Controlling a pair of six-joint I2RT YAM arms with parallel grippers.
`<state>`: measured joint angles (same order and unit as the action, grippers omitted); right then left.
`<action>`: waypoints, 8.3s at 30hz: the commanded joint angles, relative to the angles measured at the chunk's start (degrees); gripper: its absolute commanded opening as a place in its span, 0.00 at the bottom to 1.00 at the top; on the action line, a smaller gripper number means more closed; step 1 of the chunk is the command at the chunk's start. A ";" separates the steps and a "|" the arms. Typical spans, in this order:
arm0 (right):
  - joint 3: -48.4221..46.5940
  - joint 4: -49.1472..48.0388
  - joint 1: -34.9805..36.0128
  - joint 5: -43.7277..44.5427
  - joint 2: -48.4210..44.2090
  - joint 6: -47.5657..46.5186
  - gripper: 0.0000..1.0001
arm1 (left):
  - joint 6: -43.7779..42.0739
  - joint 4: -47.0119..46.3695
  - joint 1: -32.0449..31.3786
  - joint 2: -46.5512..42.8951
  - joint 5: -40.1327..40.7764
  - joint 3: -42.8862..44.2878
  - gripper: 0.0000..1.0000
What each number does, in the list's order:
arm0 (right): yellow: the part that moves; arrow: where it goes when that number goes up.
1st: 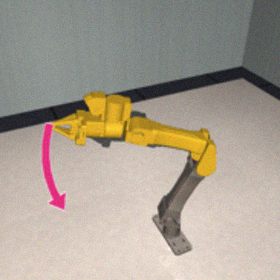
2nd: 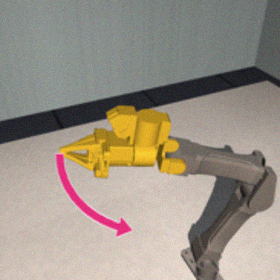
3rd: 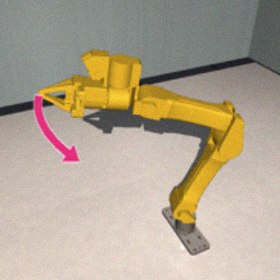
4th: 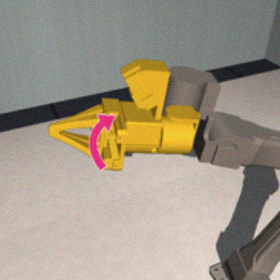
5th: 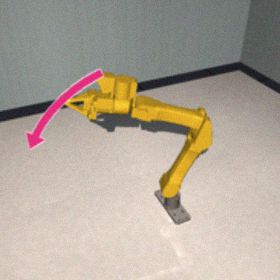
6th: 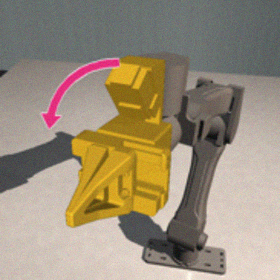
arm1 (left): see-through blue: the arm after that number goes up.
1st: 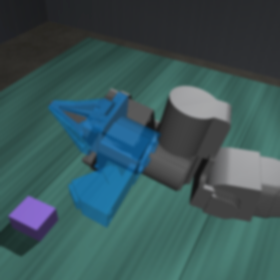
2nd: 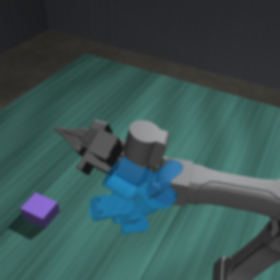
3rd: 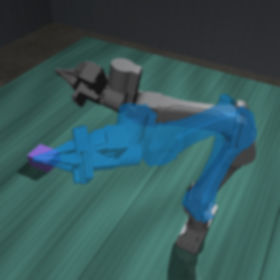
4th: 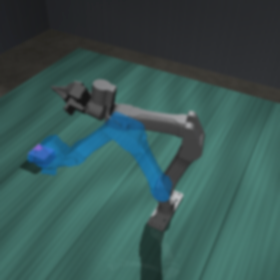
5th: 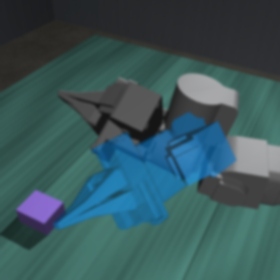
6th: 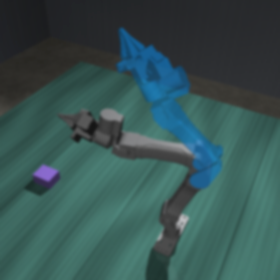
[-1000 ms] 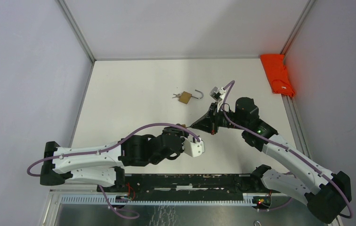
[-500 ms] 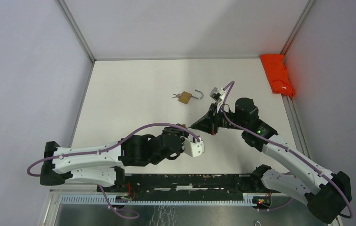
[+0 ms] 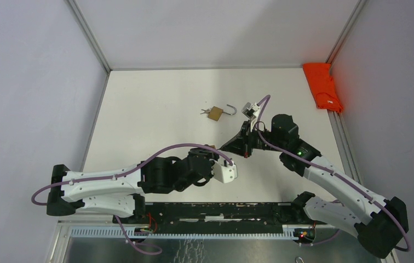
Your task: Unlock with the key
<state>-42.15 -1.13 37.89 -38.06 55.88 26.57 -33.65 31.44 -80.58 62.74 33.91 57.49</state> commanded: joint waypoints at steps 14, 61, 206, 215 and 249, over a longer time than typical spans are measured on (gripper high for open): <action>-1.09 -3.49 3.33 1.63 0.77 1.62 0.00 | 1.71 -3.29 0.21 -0.17 -0.16 3.41 0.02; 3.28 -11.98 6.05 5.92 3.38 11.71 0.00 | 2.54 -7.61 0.64 1.30 2.35 6.37 0.02; -1.71 -1.94 6.66 17.14 -4.28 4.78 0.00 | 4.22 -4.99 5.07 -4.34 -4.36 3.59 0.02; -1.33 -1.94 6.74 17.73 -3.92 4.62 0.00 | 4.39 -4.74 5.11 -4.59 -4.50 3.42 0.02; -2.75 -1.17 7.13 17.27 -3.98 4.12 0.00 | 4.64 -4.63 5.10 -4.72 -5.17 3.24 0.02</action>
<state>-43.27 -1.32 44.34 -20.91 51.99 31.20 -31.20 29.93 -75.57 59.57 29.39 59.40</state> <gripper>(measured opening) 0.009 0.375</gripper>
